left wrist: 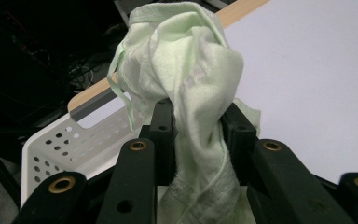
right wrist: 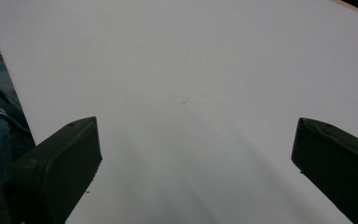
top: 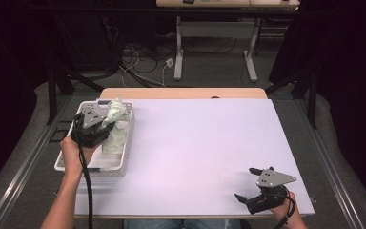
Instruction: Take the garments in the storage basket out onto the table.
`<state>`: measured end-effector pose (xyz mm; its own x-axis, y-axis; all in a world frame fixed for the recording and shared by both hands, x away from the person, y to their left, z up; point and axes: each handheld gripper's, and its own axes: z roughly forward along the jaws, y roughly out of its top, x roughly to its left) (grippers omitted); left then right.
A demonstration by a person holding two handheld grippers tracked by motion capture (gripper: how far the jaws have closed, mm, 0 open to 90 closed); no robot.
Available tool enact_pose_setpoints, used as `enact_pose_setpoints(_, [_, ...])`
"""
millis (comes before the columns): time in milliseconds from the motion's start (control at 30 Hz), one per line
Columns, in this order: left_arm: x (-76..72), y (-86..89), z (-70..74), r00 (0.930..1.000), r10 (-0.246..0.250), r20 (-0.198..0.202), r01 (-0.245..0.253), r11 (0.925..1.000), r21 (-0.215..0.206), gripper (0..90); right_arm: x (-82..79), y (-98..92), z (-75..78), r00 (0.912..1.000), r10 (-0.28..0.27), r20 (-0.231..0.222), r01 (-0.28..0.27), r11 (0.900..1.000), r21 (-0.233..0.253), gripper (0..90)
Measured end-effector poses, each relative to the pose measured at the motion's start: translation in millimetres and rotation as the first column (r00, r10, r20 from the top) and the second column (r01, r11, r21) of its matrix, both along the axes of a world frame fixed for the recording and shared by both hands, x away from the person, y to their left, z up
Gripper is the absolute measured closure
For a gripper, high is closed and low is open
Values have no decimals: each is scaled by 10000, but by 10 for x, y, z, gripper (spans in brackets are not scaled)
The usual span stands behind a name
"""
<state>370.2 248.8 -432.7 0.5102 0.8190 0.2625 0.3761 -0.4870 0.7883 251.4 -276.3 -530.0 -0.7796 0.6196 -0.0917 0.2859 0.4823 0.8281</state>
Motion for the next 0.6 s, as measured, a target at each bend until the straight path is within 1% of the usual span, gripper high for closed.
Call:
enact_pose_setpoints(67, [-6,-12,9,10000,-39,58,39,10000,45,708,-2,0,6,10000,-13,78,13,10000,-68,10])
enact_pose_setpoints(100, [-11,-18,14,10000,-59,65,59,10000,34,708,0,0,6,10000,18,44,-18,10000,-58,10])
enact_pose_setpoints(133, [-14,-23,19,9999,-100,138,100,10000,6,708,3,2,2,10000,10,18,-9,10000,-95,10])
enact_pose_setpoints(167, [-23,-34,23,9999,-93,102,94,9999,-49,708,5,3,-2,10000,31,6,-31,10000,-88,10])
enact_pose_setpoints(300, [-43,-74,40,9995,-206,249,209,9997,-105,708,0,3,6,10000,14,66,-13,10000,-73,10])
enact_pose_setpoints(367, [-55,-92,53,9993,-290,230,292,9995,-79,708,4,2,-1,10000,27,-3,-27,10000,-70,10])
enact_pose_setpoints(433, [-67,-119,60,9989,-372,272,373,9993,-68,708,-1,-1,4,10000,41,77,-40,9999,-96,10])
enact_pose_setpoints(467, [-70,-128,67,9986,-441,298,441,9990,2,708,-2,1,6,10000,13,92,-12,10000,-71,10])
enact_pose_setpoints(533, [-83,-158,73,9983,-465,362,468,9989,-78,708,2,1,3,10000,18,48,-18,10000,-59,10])
enact_pose_setpoints(600, [-99,-185,82,9976,-557,417,559,9984,-43,708,-2,1,1,10000,-4,23,4,10000,-89,10])
